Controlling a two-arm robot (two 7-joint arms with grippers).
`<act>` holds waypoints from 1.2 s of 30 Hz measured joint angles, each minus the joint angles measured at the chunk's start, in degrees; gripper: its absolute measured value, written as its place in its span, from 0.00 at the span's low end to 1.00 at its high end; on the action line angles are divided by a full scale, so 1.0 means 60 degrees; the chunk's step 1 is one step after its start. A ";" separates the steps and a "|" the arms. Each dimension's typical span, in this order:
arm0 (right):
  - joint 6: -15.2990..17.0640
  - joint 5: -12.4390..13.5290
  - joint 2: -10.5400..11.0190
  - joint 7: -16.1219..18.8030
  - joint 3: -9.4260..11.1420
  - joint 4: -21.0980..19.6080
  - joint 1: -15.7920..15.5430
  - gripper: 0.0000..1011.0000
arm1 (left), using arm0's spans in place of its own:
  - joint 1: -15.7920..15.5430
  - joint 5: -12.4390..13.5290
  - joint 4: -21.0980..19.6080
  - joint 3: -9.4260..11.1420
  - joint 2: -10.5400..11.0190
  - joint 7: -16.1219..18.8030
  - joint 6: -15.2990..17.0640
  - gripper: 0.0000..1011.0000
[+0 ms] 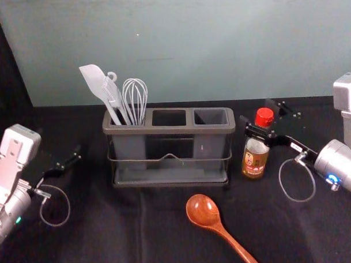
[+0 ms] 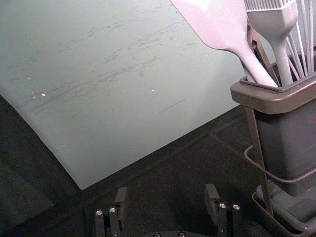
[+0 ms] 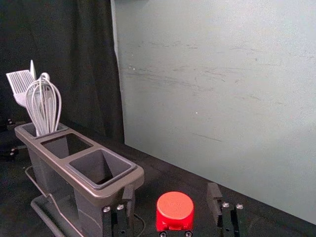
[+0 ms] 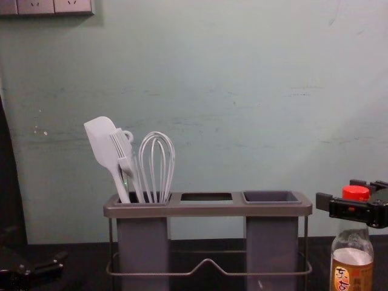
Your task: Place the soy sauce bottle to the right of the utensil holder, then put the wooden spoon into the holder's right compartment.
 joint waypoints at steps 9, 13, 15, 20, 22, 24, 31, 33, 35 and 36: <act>-0.0074 -0.0081 0.0116 0.0026 0.0059 -0.0150 -0.0076 0.99 | 0.0000 0.0000 0.0000 0.0000 0.0000 0.0000 0.0000 1.00; -0.0078 -0.0129 0.0198 0.0006 0.0134 -0.0363 -0.0161 0.99 | 0.0000 0.0000 0.0000 0.0000 0.0000 0.0000 0.0000 1.00; -0.0075 -0.0176 0.0255 -0.0036 0.0168 -0.0530 -0.0216 0.99 | 0.0000 0.0000 0.0000 0.0000 0.0000 0.0000 0.0000 1.00; -0.0010 -0.0462 0.0450 -0.0256 0.0257 -0.1116 -0.0428 0.99 | 0.0000 0.0000 0.0000 0.0000 0.0000 0.0000 0.0000 1.00; -0.0085 -0.0516 0.0500 -0.0260 0.0296 -0.1242 -0.0499 0.99 | -0.0001 0.0000 0.0000 0.0000 0.0000 0.0000 0.0000 1.00; -0.0140 -0.0613 0.0605 -0.0261 0.0353 -0.1476 -0.0622 0.99 | 0.0000 0.0000 0.0000 0.0000 0.0000 0.0000 0.0000 1.00; -0.0042 -0.0520 0.0912 -0.0090 0.0595 -0.2160 -0.0965 0.99 | 0.0000 0.0000 0.0000 0.0000 0.0000 0.0000 0.0000 1.00; 0.0048 -0.0475 0.0970 -0.0084 0.0647 -0.2337 -0.1047 0.99 | 0.0000 0.0000 0.0000 0.0000 0.0000 0.0000 0.0000 1.00; 0.0263 -0.0419 0.1071 -0.0104 0.0714 -0.2631 -0.1177 0.99 | 0.0000 0.0000 0.0000 0.0000 0.0000 0.0000 0.0000 1.00; 0.0353 -0.0409 0.1106 -0.0128 0.0732 -0.2742 -0.1216 0.99 | 0.0000 0.0000 0.0000 0.0000 0.0000 0.0000 0.0000 1.00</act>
